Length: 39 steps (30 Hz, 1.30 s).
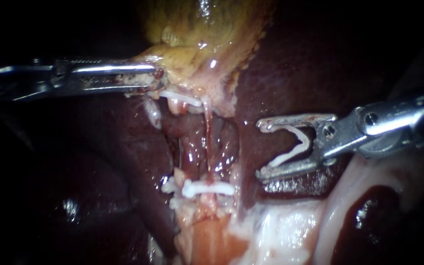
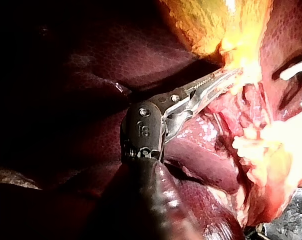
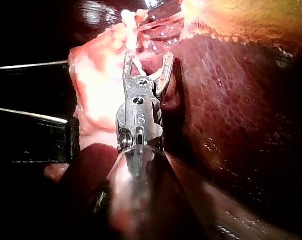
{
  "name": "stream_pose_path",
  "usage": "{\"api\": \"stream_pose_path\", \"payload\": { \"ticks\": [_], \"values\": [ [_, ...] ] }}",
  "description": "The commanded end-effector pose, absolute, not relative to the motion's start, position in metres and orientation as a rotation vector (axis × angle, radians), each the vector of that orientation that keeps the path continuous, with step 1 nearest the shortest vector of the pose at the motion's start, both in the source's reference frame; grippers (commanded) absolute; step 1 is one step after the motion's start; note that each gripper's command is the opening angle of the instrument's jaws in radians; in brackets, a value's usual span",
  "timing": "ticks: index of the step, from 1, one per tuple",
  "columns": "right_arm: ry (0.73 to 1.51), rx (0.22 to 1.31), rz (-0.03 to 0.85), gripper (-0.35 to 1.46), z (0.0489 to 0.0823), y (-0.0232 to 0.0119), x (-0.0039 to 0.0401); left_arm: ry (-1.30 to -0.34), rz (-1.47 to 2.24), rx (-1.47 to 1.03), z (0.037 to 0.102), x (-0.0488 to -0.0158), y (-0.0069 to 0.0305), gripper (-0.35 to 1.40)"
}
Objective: Clipping second clip right tube
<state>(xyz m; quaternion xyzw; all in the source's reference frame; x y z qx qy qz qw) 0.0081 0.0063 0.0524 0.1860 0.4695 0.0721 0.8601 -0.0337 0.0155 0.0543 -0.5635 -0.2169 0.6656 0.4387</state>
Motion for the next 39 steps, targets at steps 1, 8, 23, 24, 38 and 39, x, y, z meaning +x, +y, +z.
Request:
{"api": "stream_pose_path", "payload": {
  "ticks": [1, 8, 23, 24, 38, 39],
  "values": [
    [0.985, 0.39, 0.151, 0.5, 0.0524, 0.0063, 0.0081, -0.54, 1.654, -1.401, 0.0541, -0.0334, 0.0156, -0.35],
    [0.986, 0.395, 0.148, 0.5, 0.0524, 0.0063, 0.0081, -0.546, 1.639, -1.393, 0.0511, -0.0293, 0.0168, -0.35],
    [1.014, 0.418, 0.147, 0.5, 0.0522, 0.0063, 0.0088, -0.519, 1.591, -1.402, 0.0474, -0.0261, 0.0171, -0.35],
    [1.018, 0.423, 0.146, 0.49, 0.0522, 0.0063, 0.0091, -0.519, 1.592, -1.402, 0.0475, -0.0261, 0.0171, -0.35],
    [1.062, 0.497, 0.226, 0.47, 0.0534, 0.006, 0.014, -0.514, 1.591, -1.402, 0.0476, -0.0265, 0.0169, -0.35],
    [1.061, 0.504, 0.228, 0.47, 0.0536, 0.0059, 0.0144, -0.514, 1.591, -1.402, 0.0476, -0.0266, 0.0169, -0.35]
  ]
}}
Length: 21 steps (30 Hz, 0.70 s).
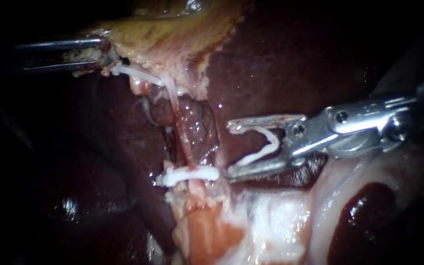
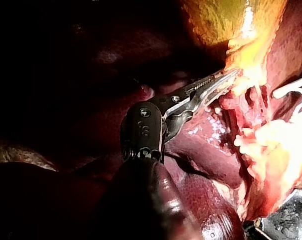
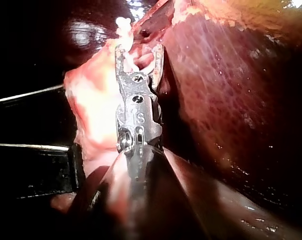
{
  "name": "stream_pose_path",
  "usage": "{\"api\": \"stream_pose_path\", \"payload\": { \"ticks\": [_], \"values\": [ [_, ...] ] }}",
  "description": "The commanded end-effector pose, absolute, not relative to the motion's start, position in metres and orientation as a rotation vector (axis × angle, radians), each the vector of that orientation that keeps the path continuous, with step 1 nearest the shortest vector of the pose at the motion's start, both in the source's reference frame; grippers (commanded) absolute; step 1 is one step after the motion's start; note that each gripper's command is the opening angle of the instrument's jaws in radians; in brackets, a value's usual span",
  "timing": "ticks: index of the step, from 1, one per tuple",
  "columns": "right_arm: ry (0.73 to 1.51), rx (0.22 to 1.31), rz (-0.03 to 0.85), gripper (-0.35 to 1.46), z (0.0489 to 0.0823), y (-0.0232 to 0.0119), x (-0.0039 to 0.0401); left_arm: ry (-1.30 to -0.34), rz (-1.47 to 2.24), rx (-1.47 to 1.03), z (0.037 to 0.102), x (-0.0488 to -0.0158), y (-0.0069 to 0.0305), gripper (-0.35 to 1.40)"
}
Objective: Clipping second clip right tube
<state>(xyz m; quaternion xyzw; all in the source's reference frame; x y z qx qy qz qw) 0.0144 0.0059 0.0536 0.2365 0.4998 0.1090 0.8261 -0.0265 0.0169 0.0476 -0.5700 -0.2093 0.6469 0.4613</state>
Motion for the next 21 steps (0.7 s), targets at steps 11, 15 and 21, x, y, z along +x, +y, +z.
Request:
{"api": "stream_pose_path", "payload": {
  "ticks": [11, 15, 21],
  "values": [
    [1.065, 0.534, 0.27, 0.47, 0.0571, 0.0051, 0.0195, -0.51, 1.591, -1.401, 0.0478, -0.027, 0.0168, -0.35],
    [1.098, 0.584, 0.311, 0.47, 0.0581, 0.0048, 0.0208, -0.51, 1.591, -1.401, 0.0478, -0.027, 0.0168, -0.35],
    [1.148, 0.666, 0.338, 0.47, 0.0581, 0.0042, 0.022, -0.509, 1.591, -1.401, 0.0478, -0.0271, 0.0168, -0.35]
  ]
}}
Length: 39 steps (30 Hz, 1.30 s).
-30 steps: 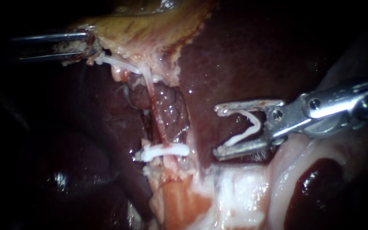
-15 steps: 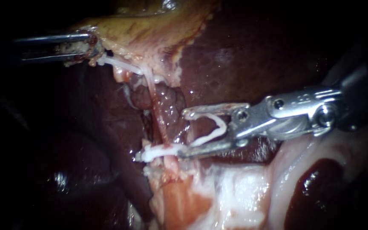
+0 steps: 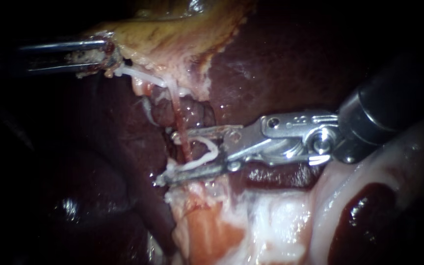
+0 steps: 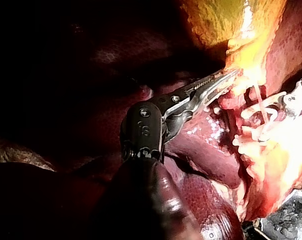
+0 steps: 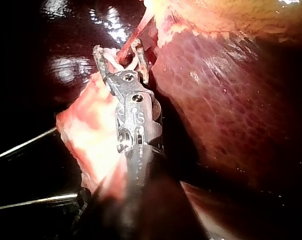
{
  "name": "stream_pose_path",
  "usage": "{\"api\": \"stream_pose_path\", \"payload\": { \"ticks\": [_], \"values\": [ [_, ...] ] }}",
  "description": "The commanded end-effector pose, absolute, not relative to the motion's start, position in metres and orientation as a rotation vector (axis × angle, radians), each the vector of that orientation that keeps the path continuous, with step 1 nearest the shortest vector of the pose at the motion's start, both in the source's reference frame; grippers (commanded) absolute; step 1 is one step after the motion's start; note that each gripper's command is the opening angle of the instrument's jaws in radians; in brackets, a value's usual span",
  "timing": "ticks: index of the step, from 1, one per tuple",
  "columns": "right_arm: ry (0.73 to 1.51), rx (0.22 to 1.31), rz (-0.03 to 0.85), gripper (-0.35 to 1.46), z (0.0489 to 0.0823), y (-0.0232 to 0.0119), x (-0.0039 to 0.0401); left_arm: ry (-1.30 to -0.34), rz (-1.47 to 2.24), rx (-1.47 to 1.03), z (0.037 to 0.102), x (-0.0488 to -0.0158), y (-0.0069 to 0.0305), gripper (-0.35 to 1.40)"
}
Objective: Clipping second clip right tube
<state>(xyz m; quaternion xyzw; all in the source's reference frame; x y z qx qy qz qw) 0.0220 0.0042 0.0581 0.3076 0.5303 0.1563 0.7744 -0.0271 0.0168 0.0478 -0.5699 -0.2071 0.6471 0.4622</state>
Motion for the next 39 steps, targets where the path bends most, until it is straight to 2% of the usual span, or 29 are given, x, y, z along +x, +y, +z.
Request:
{"api": "stream_pose_path", "payload": {
  "ticks": [1, 14, 24, 29, 33, 39],
  "values": [
    [1.156, 0.674, 0.34, 0.47, 0.058, 0.0041, 0.0221, -0.509, 1.591, -1.401, 0.0478, -0.0271, 0.0168, -0.35],
    [1.249, 0.819, 0.352, 0.44, 0.0547, 0.0024, 0.0226, -0.509, 1.591, -1.401, 0.0478, -0.027, 0.0167, -0.35],
    [1.25, 0.853, 0.373, 0.4, 0.0537, 0.0028, 0.0221, -0.509, 1.591, -1.401, 0.0478, -0.027, 0.0167, -0.35],
    [1.231, 0.901, 0.392, 0.29, 0.0538, 0.0028, 0.0218, -0.509, 1.591, -1.401, 0.0478, -0.027, 0.0167, -0.35],
    [1.226, 0.931, 0.371, 0.09, 0.054, 0.003, 0.0217, -0.509, 1.591, -1.401, 0.0478, -0.027, 0.0168, -0.35],
    [1.218, 0.964, 0.354, -0.11, 0.0545, 0.0031, 0.0214, -0.509, 1.591, -1.401, 0.0479, -0.027, 0.0168, -0.35]
  ]
}}
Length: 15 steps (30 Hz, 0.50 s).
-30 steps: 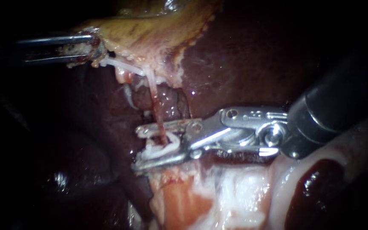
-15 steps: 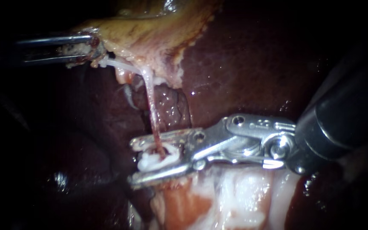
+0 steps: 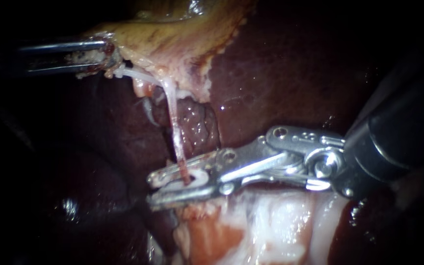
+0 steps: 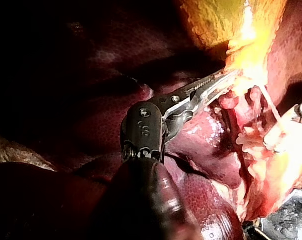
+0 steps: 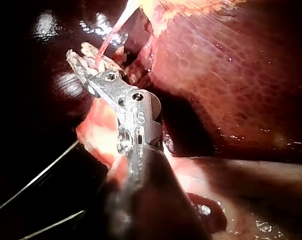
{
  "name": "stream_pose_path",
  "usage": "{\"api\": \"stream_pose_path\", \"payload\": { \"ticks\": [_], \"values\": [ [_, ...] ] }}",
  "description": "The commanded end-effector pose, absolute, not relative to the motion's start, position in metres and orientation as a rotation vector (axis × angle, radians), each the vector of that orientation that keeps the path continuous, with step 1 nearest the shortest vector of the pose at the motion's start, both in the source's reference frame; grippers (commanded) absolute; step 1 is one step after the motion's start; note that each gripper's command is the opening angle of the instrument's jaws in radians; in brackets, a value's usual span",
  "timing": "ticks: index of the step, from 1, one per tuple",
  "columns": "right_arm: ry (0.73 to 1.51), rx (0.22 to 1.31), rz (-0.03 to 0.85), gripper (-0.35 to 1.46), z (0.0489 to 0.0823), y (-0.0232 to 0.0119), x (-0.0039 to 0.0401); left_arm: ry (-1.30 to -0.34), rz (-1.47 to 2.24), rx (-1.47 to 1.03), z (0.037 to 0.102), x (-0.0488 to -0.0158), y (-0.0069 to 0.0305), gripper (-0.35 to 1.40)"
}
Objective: Clipping second clip right tube
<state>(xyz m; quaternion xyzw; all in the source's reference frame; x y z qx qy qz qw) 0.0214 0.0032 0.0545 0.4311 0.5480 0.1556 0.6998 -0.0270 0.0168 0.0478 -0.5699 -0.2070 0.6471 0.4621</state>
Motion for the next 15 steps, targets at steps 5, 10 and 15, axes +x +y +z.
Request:
{"api": "stream_pose_path", "payload": {
  "ticks": [5, 10, 15],
  "values": [
    [1.215, 0.97, 0.355, -0.35, 0.0545, 0.003, 0.0211, -0.509, 1.592, -1.401, 0.0479, -0.027, 0.0167, -0.35],
    [1.215, 0.97, 0.354, -0.35, 0.0546, 0.003, 0.0211, -0.509, 1.591, -1.401, 0.0479, -0.027, 0.0167, -0.35],
    [1.215, 0.972, 0.353, -0.35, 0.0546, 0.0031, 0.0208, -0.508, 1.592, -1.401, 0.0479, -0.0271, 0.0167, -0.35]
  ]
}}
